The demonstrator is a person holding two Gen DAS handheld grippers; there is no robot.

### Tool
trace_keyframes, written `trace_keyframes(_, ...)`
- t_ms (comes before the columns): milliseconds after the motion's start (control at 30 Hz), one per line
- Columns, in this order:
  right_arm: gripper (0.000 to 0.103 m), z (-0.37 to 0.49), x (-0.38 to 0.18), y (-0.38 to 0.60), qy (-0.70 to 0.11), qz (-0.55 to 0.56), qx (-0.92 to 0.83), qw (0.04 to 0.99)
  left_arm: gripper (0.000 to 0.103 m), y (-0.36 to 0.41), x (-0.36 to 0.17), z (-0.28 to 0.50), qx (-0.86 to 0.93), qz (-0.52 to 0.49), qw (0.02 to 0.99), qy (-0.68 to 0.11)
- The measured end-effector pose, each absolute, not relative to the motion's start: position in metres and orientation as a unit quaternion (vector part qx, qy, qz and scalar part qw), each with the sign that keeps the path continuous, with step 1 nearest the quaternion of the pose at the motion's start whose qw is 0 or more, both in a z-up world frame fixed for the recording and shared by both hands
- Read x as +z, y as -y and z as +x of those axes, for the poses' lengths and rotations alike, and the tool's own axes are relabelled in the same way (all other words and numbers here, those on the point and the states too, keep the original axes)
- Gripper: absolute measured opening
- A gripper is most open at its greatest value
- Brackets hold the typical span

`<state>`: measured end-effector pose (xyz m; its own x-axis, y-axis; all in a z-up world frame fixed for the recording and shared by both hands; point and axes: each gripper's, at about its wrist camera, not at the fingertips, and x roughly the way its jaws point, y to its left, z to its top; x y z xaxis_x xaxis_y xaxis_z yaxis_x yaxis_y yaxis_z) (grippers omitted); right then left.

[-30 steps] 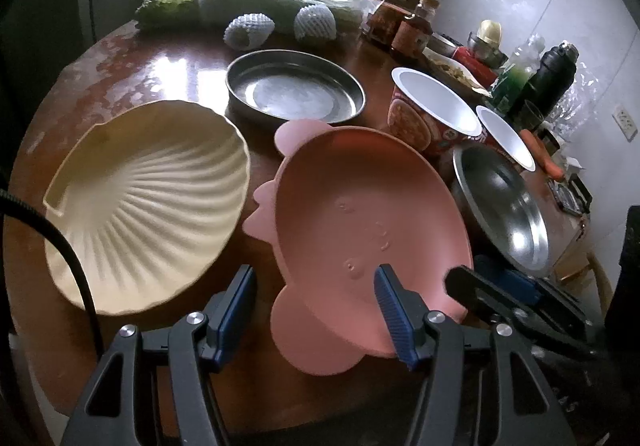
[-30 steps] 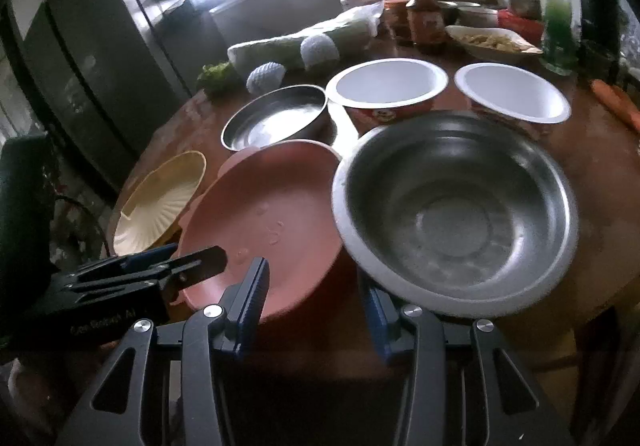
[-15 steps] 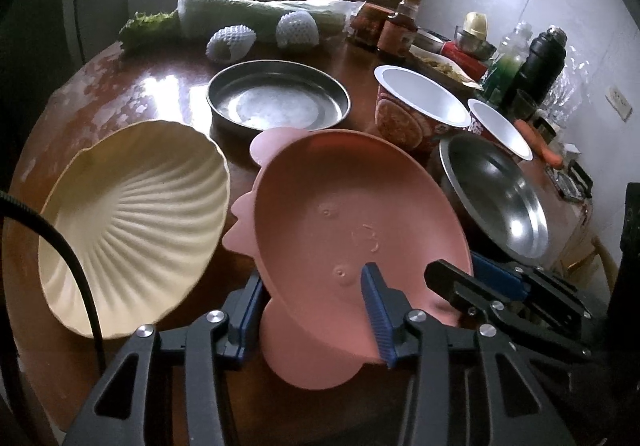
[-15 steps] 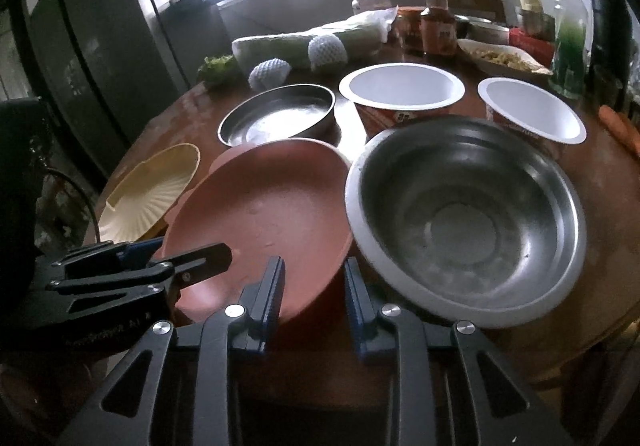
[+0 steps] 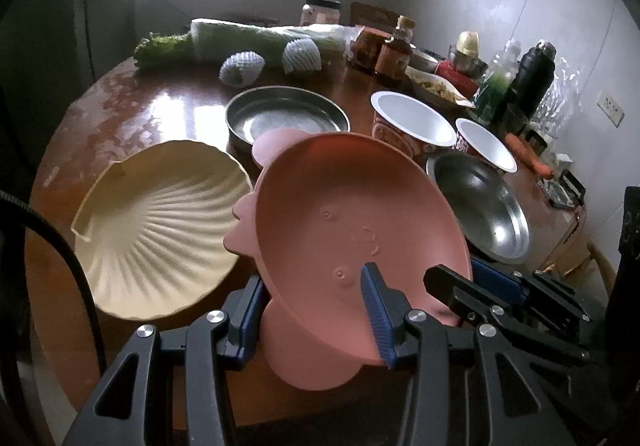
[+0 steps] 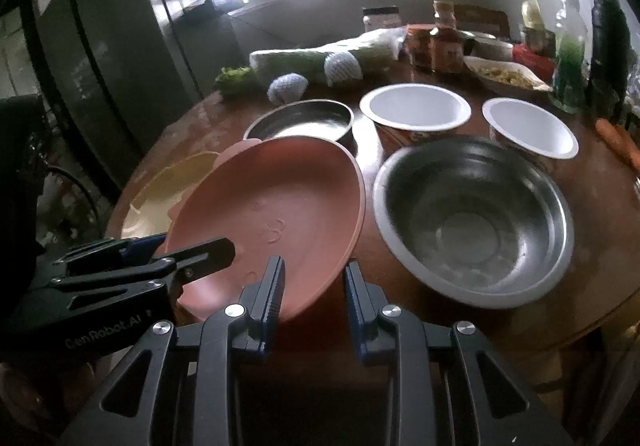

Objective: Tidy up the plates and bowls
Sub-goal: 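Lift the pink pig plate with the left tool over the shell plate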

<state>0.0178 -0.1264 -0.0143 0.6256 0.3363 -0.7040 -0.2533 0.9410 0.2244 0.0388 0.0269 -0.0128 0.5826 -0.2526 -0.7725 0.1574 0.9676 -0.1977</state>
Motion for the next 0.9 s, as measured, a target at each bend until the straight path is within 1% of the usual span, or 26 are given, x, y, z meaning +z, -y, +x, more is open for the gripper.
trace_keyframes(467,0.031,0.014,0.013,0.094,-0.368,0.027,0.190,0.910,0.047,-0.063,0.009,0.027,-0.087,-0.069,0.903,-0.415)
trace_keyframes(900,0.031,0.038,0.032,0.033,-0.346,0.010,0.238,0.907,0.047,-0.116,0.028,0.035,-0.040,-0.060,0.913,-0.401)
